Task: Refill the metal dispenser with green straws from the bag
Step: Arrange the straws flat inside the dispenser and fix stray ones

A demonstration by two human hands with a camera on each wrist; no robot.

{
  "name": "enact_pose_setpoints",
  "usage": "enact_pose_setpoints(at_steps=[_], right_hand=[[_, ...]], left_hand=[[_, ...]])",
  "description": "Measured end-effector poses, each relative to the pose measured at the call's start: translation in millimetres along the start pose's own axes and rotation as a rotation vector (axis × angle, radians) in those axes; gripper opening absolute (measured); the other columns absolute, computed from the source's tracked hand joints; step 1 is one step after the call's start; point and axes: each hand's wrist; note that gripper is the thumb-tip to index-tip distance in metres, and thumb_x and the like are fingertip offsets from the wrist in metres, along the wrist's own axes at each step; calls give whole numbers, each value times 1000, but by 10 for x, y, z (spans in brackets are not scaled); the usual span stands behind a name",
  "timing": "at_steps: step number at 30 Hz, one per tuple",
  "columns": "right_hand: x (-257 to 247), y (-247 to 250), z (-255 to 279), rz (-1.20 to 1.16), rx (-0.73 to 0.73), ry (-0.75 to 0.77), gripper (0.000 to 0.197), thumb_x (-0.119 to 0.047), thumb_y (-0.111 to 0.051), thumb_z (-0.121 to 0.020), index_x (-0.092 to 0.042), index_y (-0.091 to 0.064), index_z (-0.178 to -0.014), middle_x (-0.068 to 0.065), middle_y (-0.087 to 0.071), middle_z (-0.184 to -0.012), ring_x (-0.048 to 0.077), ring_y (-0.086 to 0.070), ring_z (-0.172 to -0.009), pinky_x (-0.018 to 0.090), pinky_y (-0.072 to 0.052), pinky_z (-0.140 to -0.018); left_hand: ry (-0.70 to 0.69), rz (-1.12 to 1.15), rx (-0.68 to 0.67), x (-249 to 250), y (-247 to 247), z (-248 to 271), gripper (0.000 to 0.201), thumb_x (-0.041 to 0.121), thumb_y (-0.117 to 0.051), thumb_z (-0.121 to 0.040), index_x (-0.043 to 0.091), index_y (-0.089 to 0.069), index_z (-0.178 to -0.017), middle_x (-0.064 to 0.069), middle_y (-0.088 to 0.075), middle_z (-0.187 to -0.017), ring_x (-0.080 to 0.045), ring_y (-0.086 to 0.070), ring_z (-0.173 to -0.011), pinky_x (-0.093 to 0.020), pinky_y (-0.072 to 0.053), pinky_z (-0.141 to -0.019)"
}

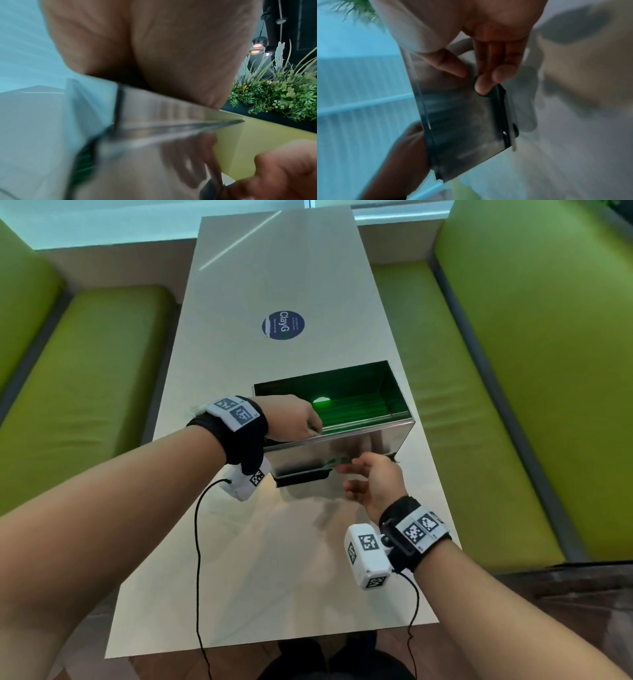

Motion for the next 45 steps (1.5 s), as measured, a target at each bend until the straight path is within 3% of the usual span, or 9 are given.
enact_pose_setpoints(at_steps=[4, 9, 16, 19, 23, 28, 35, 40, 45], right_hand=[[138, 11, 10, 504, -40, 64, 25, -18, -49, -90, -2, -65, -101, 13, -75, -71, 24, -57, -43, 23, -43, -44], [223, 166, -50, 477, 108, 143, 63, -13, -51, -84, -12, -39, -146, 8, -76, -72, 25, -61, -50, 26, -47, -44], [-229, 210, -80, -127, -21, -25, 15, -7, -43, -87, -2, -58, -90, 13, -72, -74, 23, -57, -46, 28, -44, -51], [-242, 206, -71, -217, -55, -54, 16, -9, -43, -84, -3, -57, -90, 8, -70, -67, 20, -57, -46, 26, -46, -49], [-78, 274, 29, -199, -93, -80, 16, -12, -42, -85, -2, -55, -85, 10, -69, -65, 22, -57, -45, 29, -45, -52], [-19, 234, 90, -351, -125, -94, 18, -13, -44, -85, -3, -58, -90, 10, -71, -71, 22, -58, -47, 26, -45, -51], [-48, 151, 105, -423, -98, -160, 18, -11, -47, -83, -1, -61, -80, 8, -67, -71, 20, -54, -50, 26, -43, -53], [-87, 405, 197, 117, -56, -55, 14, -7, -43, -91, -3, -56, -92, 17, -70, -73, 25, -55, -46, 29, -46, -49], [-504, 590, 671, 704, -253, 307, 25, 7, -53, -91, -4, -72, -103, 15, -74, -71, 24, -62, -55, 32, -49, -55]], left_hand=[[15, 26, 98, -44, -29, 31, 25, 36, -56, -96, 32, -70, -117, 5, -73, -99, -18, -65, -92, -35, -54, -87], [-20, 70, 240, -77, -119, 55, 25, 46, -59, -96, 29, -69, -112, 7, -69, -104, -18, -62, -94, -40, -54, -85], [-28, 52, 272, -31, -162, 146, 61, 75, -24, -94, 33, -66, -107, 9, -71, -101, -18, -64, -93, -39, -51, -79], [-111, -99, 184, -35, -167, 206, 79, 95, -32, -74, 40, -60, -123, 20, -62, -106, -13, -60, -98, -34, -49, -78], [-184, -176, 188, -90, -194, 253, 53, 74, -57, -79, 44, -54, -122, 19, -62, -113, -14, -62, -97, -32, -50, -73], [-186, -213, 158, -59, -214, 248, 52, 76, -48, -84, 46, -52, -127, 20, -61, -122, -14, -63, -99, -30, -46, -69], [-5, -155, 34, 56, -184, 167, 94, 93, -36, -75, 32, -44, -145, 4, -47, -141, -22, -57, -121, -39, -49, -96], [3, -127, -61, 100, -133, 160, 88, 90, -34, -79, 24, -59, -132, 1, -54, -120, -23, -59, -104, -40, -51, -91], [26, -87, -13, 90, -94, 250, 90, 83, -17, -88, 8, -64, -73, -6, -57, -66, -23, -55, -62, -32, -38, -57]])
Point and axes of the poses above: each hand's wrist, its own z-axis away from the middle knuckle, its own y-axis out of the back of the hand, x = y × z
